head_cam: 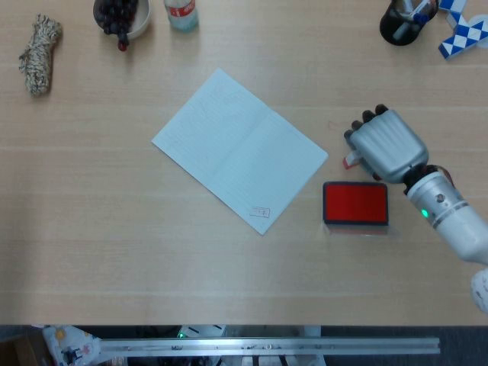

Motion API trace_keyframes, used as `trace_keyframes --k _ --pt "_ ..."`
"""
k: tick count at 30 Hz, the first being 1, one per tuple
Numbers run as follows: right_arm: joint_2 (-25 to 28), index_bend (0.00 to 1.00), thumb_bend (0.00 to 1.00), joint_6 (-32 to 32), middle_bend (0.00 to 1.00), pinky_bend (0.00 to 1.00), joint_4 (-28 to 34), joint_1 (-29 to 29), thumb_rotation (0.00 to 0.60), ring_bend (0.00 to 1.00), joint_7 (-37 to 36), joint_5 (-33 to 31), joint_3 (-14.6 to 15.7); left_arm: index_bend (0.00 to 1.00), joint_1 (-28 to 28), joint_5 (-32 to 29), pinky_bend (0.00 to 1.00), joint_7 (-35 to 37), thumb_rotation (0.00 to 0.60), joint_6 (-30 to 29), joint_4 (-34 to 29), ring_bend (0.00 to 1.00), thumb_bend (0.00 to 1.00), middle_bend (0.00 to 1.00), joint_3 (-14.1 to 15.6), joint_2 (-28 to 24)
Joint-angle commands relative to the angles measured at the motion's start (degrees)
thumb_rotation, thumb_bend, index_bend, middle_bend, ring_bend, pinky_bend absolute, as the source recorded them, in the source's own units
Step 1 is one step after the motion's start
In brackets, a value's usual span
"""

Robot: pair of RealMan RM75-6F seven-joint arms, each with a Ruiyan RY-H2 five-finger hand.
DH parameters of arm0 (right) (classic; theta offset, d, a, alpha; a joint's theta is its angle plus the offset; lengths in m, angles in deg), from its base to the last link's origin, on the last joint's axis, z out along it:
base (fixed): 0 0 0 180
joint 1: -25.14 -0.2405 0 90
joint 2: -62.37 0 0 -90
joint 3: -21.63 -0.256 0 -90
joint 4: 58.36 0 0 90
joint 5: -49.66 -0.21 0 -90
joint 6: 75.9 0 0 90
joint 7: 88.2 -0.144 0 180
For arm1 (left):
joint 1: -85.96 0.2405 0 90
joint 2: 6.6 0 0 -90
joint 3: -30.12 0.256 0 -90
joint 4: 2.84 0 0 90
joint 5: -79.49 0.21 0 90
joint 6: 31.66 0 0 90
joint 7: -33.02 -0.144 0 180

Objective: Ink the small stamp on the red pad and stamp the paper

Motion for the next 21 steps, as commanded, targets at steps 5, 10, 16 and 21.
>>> trace_keyframes --k 5,10,16,21 --pt "1.08 0.66 0.36 0.12 0.5 0.34 0.73 2.77 0.6 0.38 -2.93 7.74 4.27 0.12 0.17 0.04 0.17 -0.04 0.6 -0.01 -0.12 0.19 0.19 0.11 0.25 -0.15" --pt "-0.21 0.66 0.36 0.91 0.51 0.34 -1.2 3.84 0.6 0.39 -4.39 11.35 5.87 0.12 0.53 -0.23 0.17 0.56 0.6 -0.25 0.2 0.19 0.19 0.11 0.37 -0.31" --pt "-2.21 0.66 0.36 1.61 0.51 0.34 -4.69 4.84 0.6 0.39 -6.54 13.87 6.2 0.12 0.61 -0.3 0.17 0.57 0.6 0.0 0.33 0.19 0.19 0.11 0.58 -0.38" --pt "-4.33 0.67 0.36 1.86 0.51 0.34 -8.19 5.67 0.6 0.39 -8.01 15.54 5.92 0.12 0.64 -0.32 0.17 0.69 0.6 0.02 0.41 0.19 0.19 0.11 0.59 -0.4"
